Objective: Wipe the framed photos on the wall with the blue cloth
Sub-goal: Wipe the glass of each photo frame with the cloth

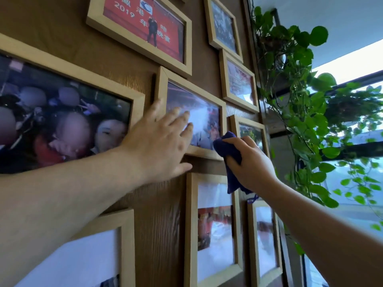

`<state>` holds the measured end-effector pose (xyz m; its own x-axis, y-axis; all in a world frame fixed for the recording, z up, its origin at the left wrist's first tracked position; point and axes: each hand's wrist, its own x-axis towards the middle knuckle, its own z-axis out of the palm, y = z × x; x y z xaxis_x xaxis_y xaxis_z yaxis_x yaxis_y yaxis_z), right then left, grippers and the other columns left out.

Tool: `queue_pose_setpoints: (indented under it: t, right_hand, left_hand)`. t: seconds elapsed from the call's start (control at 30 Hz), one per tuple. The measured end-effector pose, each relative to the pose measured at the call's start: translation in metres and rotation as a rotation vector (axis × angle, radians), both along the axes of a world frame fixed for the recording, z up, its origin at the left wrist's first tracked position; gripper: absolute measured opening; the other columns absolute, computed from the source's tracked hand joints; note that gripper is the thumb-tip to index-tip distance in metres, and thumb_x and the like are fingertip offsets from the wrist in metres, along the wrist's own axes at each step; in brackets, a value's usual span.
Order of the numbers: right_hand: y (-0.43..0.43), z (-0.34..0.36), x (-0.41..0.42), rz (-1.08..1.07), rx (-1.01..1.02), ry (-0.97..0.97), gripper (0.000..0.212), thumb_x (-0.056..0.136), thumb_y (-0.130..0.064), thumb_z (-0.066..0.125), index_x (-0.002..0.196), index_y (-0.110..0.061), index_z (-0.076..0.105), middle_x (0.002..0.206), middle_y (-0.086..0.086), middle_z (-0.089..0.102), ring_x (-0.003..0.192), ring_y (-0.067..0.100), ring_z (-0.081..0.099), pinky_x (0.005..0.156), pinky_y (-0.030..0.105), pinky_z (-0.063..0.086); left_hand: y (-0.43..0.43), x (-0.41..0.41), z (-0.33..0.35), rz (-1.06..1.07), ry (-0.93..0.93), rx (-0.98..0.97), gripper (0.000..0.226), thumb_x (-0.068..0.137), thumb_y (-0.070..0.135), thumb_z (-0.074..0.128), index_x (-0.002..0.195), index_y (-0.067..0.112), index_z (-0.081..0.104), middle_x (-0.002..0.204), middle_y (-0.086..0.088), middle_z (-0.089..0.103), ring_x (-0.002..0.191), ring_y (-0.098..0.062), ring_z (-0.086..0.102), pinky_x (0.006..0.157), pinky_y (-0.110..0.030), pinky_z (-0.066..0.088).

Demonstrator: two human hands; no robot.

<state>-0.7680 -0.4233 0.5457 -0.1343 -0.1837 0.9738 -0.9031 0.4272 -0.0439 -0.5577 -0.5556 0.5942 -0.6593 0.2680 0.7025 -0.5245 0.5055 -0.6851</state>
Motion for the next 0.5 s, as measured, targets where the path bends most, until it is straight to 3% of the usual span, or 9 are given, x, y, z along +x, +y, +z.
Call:
queue_pose_setpoints:
  t: [0.1,0.27,0.43,0.5]
  right_hand:
    - [0.001,-0.023,0.007,0.035,-0.033,-0.050,0.042,0.086,-0.024,0.060,0.125,-0.032,0.050,0.111,-0.006,0.051,0.080,0.013,0.051,0.055,0.024,0.037]
    - [0.001,-0.064,0.014,0.027,-0.036,-0.108,0.040,0.085,-0.025,0.061,0.124,-0.031,0.052,0.111,-0.007,0.052,0.082,0.017,0.056,0.061,0.035,0.050]
    - [-0.010,-0.093,0.020,0.055,0.008,-0.111,0.040,0.086,-0.024,0.060,0.125,-0.030,0.052,0.113,-0.008,0.051,0.079,0.015,0.056,0.054,0.025,0.044]
    - [-0.016,-0.102,0.023,0.110,0.025,-0.103,0.042,0.085,-0.023,0.060,0.125,-0.031,0.050,0.114,-0.007,0.050,0.083,0.017,0.057,0.060,0.034,0.051]
  left_hand:
    - [0.003,-0.010,-0.024,-0.083,-0.130,0.019,0.086,0.088,0.067,0.029,0.148,0.008,0.011,0.158,-0.019,0.012,0.145,-0.034,0.009,0.117,-0.056,0.011]
    - [-0.001,-0.025,-0.048,-0.158,-0.259,0.093,0.086,0.088,0.065,0.034,0.149,0.008,0.011,0.158,-0.017,0.015,0.145,-0.032,0.012,0.118,-0.049,0.012]
    - [-0.005,-0.040,-0.060,-0.136,-0.275,0.192,0.093,0.082,0.070,0.042,0.148,0.010,0.017,0.156,-0.013,0.023,0.143,-0.028,0.019,0.117,-0.047,0.017]
    - [-0.005,-0.048,-0.064,-0.089,-0.267,0.214,0.096,0.080,0.072,0.045,0.149,0.011,0.015,0.156,-0.012,0.022,0.143,-0.028,0.018,0.118,-0.047,0.014]
